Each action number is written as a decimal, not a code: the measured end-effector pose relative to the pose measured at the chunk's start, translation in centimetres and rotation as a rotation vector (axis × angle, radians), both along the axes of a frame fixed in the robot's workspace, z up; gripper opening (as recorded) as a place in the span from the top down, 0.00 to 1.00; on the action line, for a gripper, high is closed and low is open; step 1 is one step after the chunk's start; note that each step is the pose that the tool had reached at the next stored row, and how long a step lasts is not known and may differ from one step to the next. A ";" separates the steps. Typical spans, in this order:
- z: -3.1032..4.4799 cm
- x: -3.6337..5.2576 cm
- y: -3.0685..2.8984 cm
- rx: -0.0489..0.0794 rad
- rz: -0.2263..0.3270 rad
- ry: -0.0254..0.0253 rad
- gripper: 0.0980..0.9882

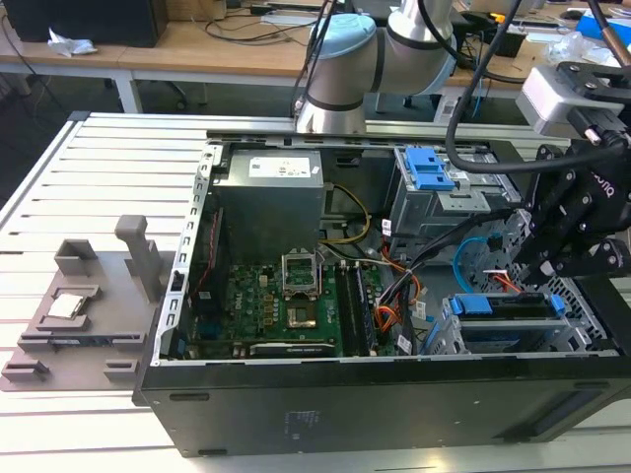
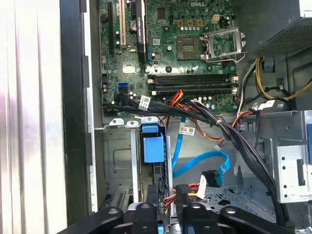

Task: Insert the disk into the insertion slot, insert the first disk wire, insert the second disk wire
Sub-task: 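Insert the second disk wire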

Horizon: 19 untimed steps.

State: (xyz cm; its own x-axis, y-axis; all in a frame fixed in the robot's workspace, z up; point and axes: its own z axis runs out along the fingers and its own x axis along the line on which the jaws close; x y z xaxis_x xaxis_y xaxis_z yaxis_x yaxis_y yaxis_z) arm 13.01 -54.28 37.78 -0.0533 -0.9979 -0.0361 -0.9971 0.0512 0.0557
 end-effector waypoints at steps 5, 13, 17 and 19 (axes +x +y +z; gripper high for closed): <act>0.03 -0.01 0.00 0.000 0.098 0.0000 0.77; 0.11 -0.01 1.37 0.000 0.247 0.0000 0.77; 0.81 -0.01 2.22 0.000 0.255 0.0000 0.77; 0.82 -0.01 2.94 0.000 0.261 0.0000 0.77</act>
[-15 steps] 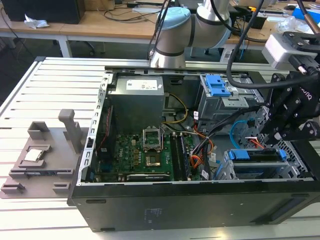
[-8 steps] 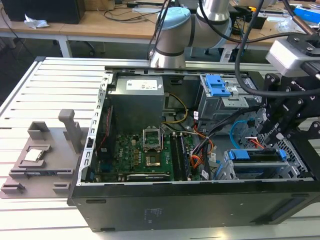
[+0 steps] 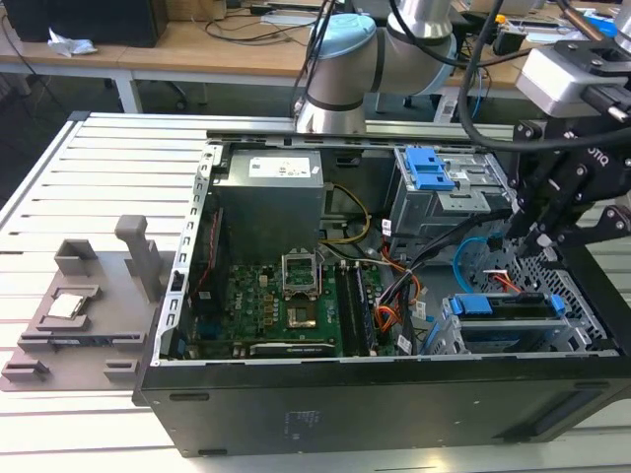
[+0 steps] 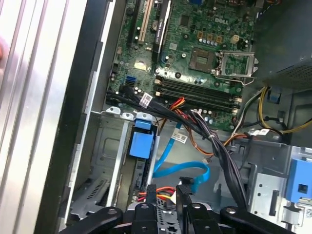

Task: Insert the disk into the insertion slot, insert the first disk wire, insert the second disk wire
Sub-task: 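Insert the second disk wire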

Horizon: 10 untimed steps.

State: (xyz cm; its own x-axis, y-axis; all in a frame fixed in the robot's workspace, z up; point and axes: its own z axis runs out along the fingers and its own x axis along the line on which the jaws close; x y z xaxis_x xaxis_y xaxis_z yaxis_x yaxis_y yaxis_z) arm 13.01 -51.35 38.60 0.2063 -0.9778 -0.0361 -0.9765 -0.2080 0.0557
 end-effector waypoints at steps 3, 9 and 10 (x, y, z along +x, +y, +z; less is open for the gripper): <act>0.00 -0.02 0.88 0.000 0.012 0.0000 0.77; -0.81 -1.22 1.65 0.000 0.020 -0.0007 0.77; -0.91 -1.22 1.86 0.000 0.024 -0.0007 0.77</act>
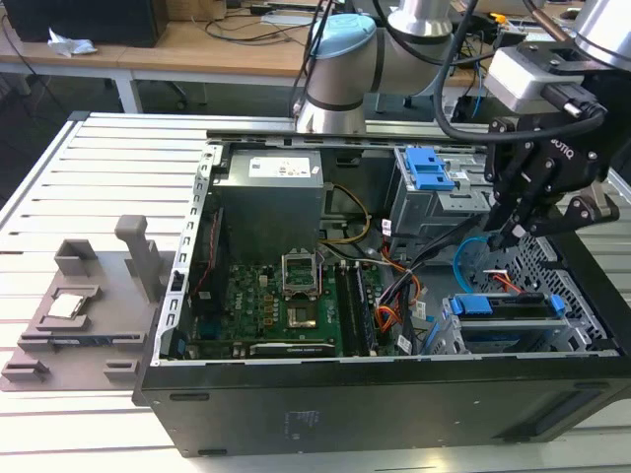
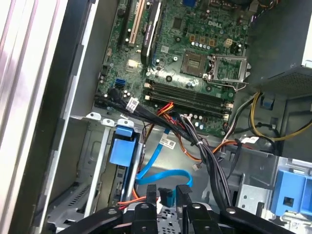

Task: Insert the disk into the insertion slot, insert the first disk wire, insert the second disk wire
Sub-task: 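Insert the second disk wire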

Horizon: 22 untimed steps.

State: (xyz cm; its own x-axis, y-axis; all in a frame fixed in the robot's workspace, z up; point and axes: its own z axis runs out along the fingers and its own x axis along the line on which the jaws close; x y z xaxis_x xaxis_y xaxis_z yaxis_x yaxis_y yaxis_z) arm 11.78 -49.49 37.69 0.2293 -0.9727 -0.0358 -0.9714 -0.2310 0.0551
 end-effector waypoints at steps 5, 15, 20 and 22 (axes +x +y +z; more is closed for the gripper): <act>-0.68 -0.01 0.35 -0.016 0.020 0.0000 0.77; -0.76 -0.01 0.34 -0.037 0.021 0.0003 0.93; -0.75 -0.01 0.20 -0.044 0.021 0.0003 0.93; -0.76 -0.02 -0.39 -0.044 0.021 0.0004 0.93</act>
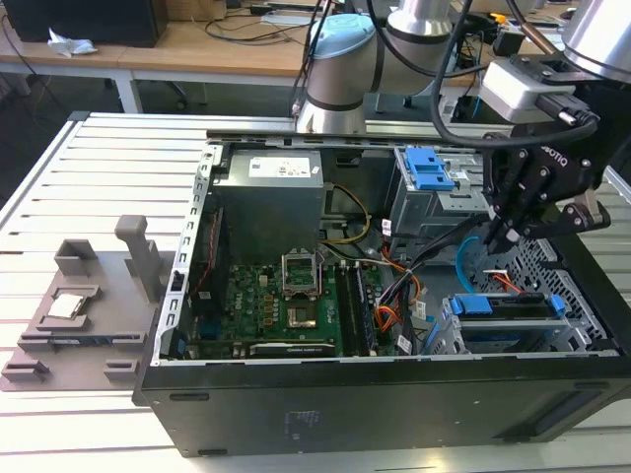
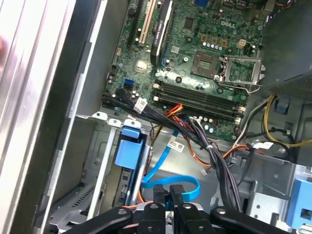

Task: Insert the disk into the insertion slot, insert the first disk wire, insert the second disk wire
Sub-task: 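Insert the second disk wire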

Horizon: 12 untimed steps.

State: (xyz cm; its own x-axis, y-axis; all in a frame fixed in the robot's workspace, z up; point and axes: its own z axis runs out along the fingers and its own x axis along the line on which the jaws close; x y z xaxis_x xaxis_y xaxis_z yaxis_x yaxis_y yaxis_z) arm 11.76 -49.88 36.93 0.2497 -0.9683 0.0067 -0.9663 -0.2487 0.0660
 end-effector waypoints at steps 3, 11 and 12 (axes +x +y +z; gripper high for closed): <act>0.00 0.00 -1.17 0.000 0.000 0.0000 0.93; -0.02 0.01 -1.58 0.000 -0.062 0.0000 0.93; -0.02 0.01 -1.58 0.000 -0.062 0.0000 0.93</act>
State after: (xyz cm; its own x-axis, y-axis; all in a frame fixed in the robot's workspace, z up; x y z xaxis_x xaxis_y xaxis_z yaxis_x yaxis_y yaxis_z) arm 11.77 -51.46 36.91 0.1895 -0.9819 0.0068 -0.9798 -0.1886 0.0660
